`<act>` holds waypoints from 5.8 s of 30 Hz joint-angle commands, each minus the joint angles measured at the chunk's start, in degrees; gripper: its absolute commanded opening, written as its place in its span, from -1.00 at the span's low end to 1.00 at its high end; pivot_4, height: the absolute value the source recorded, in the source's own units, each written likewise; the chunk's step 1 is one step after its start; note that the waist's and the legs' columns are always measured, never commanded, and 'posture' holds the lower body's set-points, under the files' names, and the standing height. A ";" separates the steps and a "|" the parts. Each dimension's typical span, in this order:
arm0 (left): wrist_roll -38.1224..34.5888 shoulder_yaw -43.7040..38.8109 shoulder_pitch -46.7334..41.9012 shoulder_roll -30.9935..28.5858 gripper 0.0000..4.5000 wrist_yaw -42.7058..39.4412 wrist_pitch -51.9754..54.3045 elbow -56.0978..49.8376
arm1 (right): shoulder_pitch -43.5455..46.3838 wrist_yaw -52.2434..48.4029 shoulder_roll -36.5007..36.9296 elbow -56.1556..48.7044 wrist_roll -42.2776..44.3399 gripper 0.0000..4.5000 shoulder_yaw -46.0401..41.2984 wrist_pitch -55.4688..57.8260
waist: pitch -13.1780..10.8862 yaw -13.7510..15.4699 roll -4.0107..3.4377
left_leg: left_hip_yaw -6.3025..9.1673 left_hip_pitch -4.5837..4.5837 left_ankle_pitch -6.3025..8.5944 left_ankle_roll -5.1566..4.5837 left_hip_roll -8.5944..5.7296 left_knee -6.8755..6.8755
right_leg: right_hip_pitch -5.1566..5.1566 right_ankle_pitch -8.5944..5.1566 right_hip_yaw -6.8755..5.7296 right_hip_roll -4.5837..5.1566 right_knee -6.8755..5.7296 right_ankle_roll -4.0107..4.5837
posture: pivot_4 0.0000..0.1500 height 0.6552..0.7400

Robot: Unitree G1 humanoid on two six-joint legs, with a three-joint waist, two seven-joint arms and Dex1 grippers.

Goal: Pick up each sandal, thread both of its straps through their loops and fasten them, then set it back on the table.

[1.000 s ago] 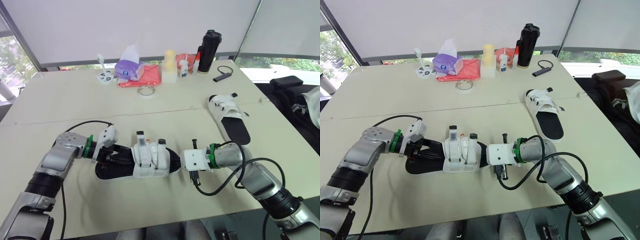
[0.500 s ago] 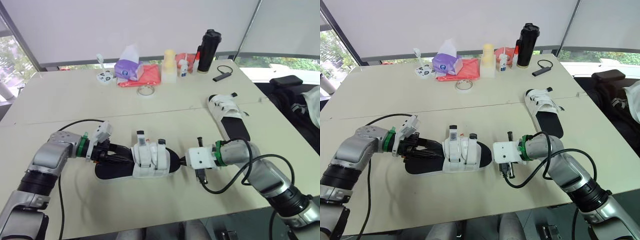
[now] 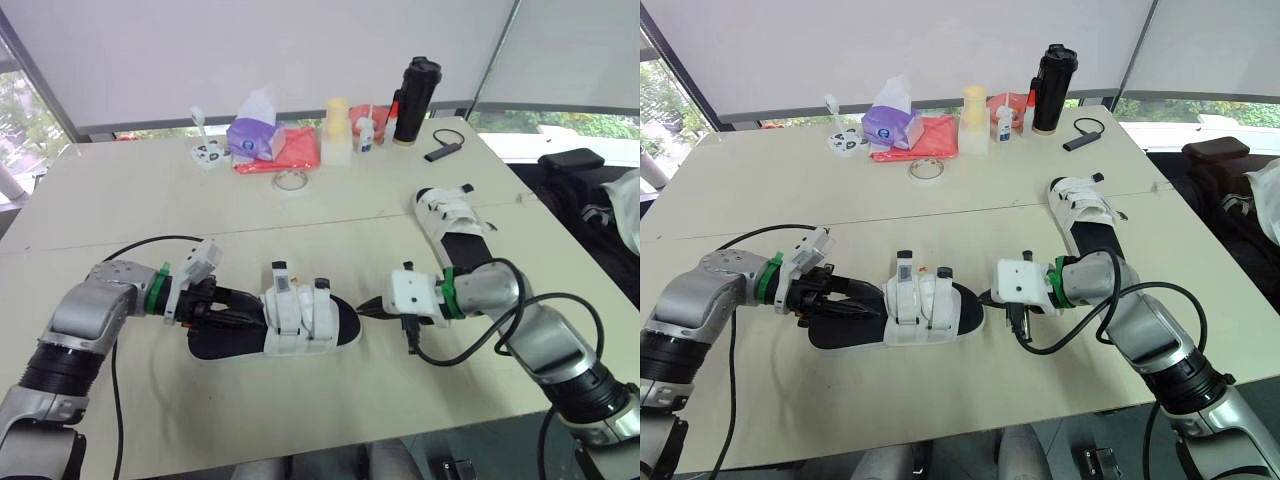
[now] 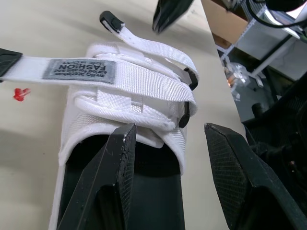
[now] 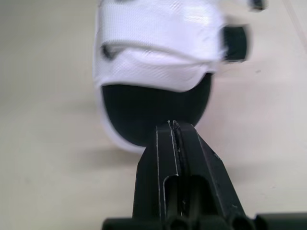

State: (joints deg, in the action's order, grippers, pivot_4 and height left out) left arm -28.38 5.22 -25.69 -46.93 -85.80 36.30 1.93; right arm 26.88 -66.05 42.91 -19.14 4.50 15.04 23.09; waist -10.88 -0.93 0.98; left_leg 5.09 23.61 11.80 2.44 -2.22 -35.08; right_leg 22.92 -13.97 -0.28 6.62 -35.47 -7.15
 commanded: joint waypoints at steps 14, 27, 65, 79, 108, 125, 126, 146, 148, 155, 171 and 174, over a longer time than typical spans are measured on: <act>-3.60 -3.11 4.88 -1.09 0.01 4.24 3.22 -3.95 | 8.95 7.78 -11.62 1.53 28.80 -0.01 -10.25 32.96 | -0.03 0.16 -0.01 | 0.00 0.21 0.00 0.00 0.08 -0.01 | 0.26 0.01 0.04 0.06 -0.04 0.01 | 1.00 1.00; -5.26 -3.16 6.19 -1.02 0.01 5.57 3.94 -6.25 | 12.22 10.60 -14.31 16.10 28.87 -0.01 -7.63 34.58 | -0.04 0.03 -0.03 | -0.05 0.37 -0.01 -0.01 -0.04 -0.04 | 0.45 0.10 0.04 -0.01 -0.14 -0.15 | 1.00 1.00; -2.82 -2.14 11.47 1.82 0.01 9.45 -0.45 -1.56 | 15.76 10.17 -19.72 16.70 29.85 -0.99 -4.49 38.03 | -0.05 -0.06 -0.05 | -0.07 0.34 -0.01 -0.01 -0.04 -0.10 | 0.63 0.13 0.09 -0.06 -0.59 -0.20 | 1.00 1.00; 1.63 1.86 12.43 2.91 0.01 9.31 -4.77 0.77 | 19.02 7.09 -21.77 23.89 28.41 -0.99 -2.92 34.17 | 0.06 0.11 -0.21 | -0.07 -0.06 -0.01 -0.01 -0.04 -0.10 | 0.26 0.03 0.09 -0.04 -0.59 -0.01 | 1.00 1.00; -0.56 0.83 18.28 2.45 0.01 12.09 -2.66 -6.72 | 14.39 4.42 -24.07 37.40 14.98 -0.99 3.32 16.18 | 0.24 -0.18 -0.43 | -0.13 -0.17 0.00 0.00 -0.04 -0.03 | 0.21 0.02 0.14 -0.05 -0.58 -0.02 | 1.00 1.00; -0.85 0.95 18.40 2.98 0.01 12.65 -1.62 -7.84 | 11.04 6.07 -24.82 36.68 11.98 0.06 3.27 10.93 | 0.71 -0.32 -0.79 | -0.14 -0.24 0.00 0.00 -0.02 0.00 | 0.18 -0.01 0.16 -0.05 -0.57 0.03 | 1.00 1.00; -0.82 0.96 18.40 2.99 0.01 12.66 -1.62 -7.84 | 11.04 6.09 -24.83 36.64 11.95 0.25 3.25 10.93 | 0.72 -0.33 -0.79 | -0.13 -0.27 0.00 0.00 0.00 0.00 | 0.17 -0.01 0.16 -0.06 -0.57 0.04 | 1.00 1.00; -1.09 1.43 18.21 3.55 0.01 12.72 -1.44 -8.06 | 11.06 11.84 -22.29 28.54 13.77 0.98 -3.11 11.55 | 0.79 0.08 -0.79 | -0.19 -0.11 0.01 0.01 0.02 0.14 | 0.40 -0.06 0.15 0.00 -0.48 0.19 | 1.00 1.00; -1.06 1.47 18.04 3.60 0.01 12.67 -1.51 -7.96 | 11.85 12.88 -23.34 28.75 14.86 0.98 -4.37 11.83 | 0.79 0.03 -0.79 | -0.21 -0.11 0.01 0.01 0.02 0.14 | 0.39 -0.07 0.15 0.01 -0.45 0.19 | 1.00 1.00; -1.02 1.56 17.65 3.70 0.01 12.57 -1.56 -7.83 | 15.80 15.78 -26.21 28.05 18.24 0.98 -8.99 14.56 | 0.74 0.04 -0.82 | -0.21 -0.10 0.01 0.01 0.02 0.14 | 0.39 -0.07 0.15 0.02 -0.44 0.20 | 1.00 1.00; -0.68 2.53 16.57 4.61 0.01 12.74 -1.98 -6.95 | 5.46 22.20 -14.83 2.85 37.38 0.98 -17.22 53.33 | 0.70 0.33 -0.88 | -0.17 -0.01 0.03 -0.03 0.07 0.19 | 0.27 -0.08 0.12 0.18 0.02 0.18 | 1.00 1.00; -0.55 2.63 16.51 4.72 0.01 12.70 -2.08 -6.86 | 4.38 23.45 -14.77 1.07 39.43 0.98 -18.31 55.96 | 0.70 0.34 -0.87 | -0.17 0.07 0.05 -0.06 0.06 0.19 | 0.28 -0.07 0.12 0.21 0.12 0.19 | 1.00 1.00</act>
State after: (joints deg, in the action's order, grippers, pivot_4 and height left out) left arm -30.40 4.88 -10.03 -42.71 -73.35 33.33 -5.64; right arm 31.20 -43.16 28.00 -15.11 41.66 -1.39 77.81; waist -10.19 -0.59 0.10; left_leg 4.93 23.72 11.85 2.38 -2.17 -34.91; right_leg 23.22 -14.04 -0.16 6.83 -35.34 -6.97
